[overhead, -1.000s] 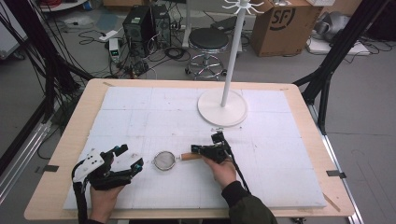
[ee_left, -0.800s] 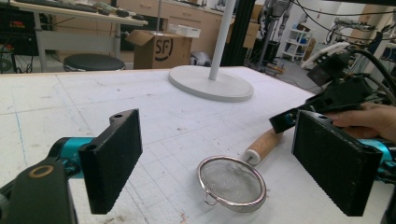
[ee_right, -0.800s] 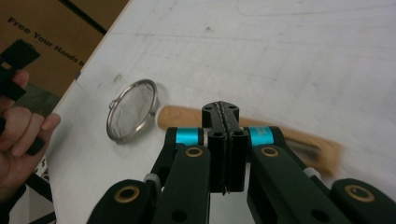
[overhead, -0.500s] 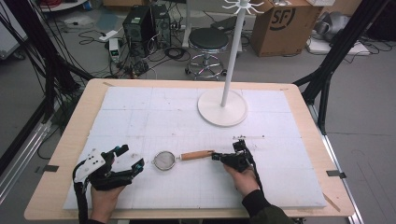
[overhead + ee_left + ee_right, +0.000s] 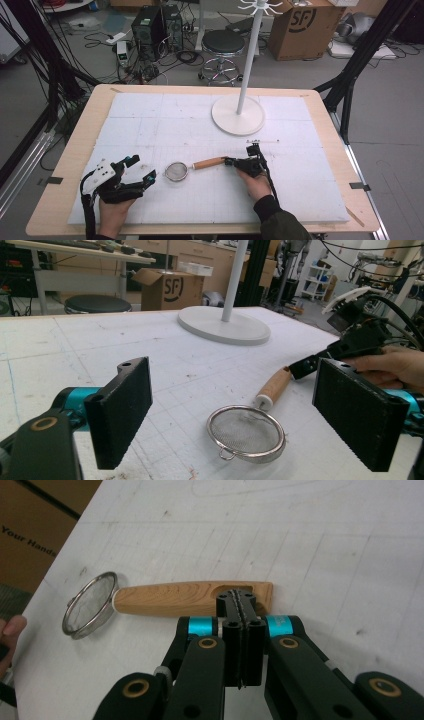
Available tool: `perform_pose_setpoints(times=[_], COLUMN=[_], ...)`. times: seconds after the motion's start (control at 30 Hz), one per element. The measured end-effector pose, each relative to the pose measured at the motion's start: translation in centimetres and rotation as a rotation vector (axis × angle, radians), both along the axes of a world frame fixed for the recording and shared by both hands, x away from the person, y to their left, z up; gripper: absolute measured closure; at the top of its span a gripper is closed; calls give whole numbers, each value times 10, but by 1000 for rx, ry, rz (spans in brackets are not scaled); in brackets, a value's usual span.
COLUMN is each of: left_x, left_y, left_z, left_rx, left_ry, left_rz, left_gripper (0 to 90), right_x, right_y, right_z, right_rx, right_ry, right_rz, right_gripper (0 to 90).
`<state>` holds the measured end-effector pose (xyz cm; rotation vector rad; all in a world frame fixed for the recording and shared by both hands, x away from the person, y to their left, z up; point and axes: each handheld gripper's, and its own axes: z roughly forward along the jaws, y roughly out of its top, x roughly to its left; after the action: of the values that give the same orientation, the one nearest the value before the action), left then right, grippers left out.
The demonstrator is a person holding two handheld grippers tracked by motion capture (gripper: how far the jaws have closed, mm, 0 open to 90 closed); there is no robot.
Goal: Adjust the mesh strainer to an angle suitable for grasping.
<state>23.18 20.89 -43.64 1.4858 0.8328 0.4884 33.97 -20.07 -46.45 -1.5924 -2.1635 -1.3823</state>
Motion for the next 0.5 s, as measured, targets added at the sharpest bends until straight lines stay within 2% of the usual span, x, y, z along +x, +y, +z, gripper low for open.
perform_pose_setpoints(times=[0.3, 0.43, 0.5], left_x=[1, 2, 3], left_y=[-1, -2, -2], left_z=[0, -1, -1], left_rx=[5, 3, 8], left_ry=[-1, 1, 0], left_rz=[0, -3, -4], left_gripper=[167, 167, 166], right_x=[22, 28, 31], right_y=[9, 11, 10], right_z=[0, -1, -2], right_rx=[1, 15, 31], right_ry=[-1, -1, 13], right_rz=[-40, -48, -57], right_gripper=[900, 900, 900])
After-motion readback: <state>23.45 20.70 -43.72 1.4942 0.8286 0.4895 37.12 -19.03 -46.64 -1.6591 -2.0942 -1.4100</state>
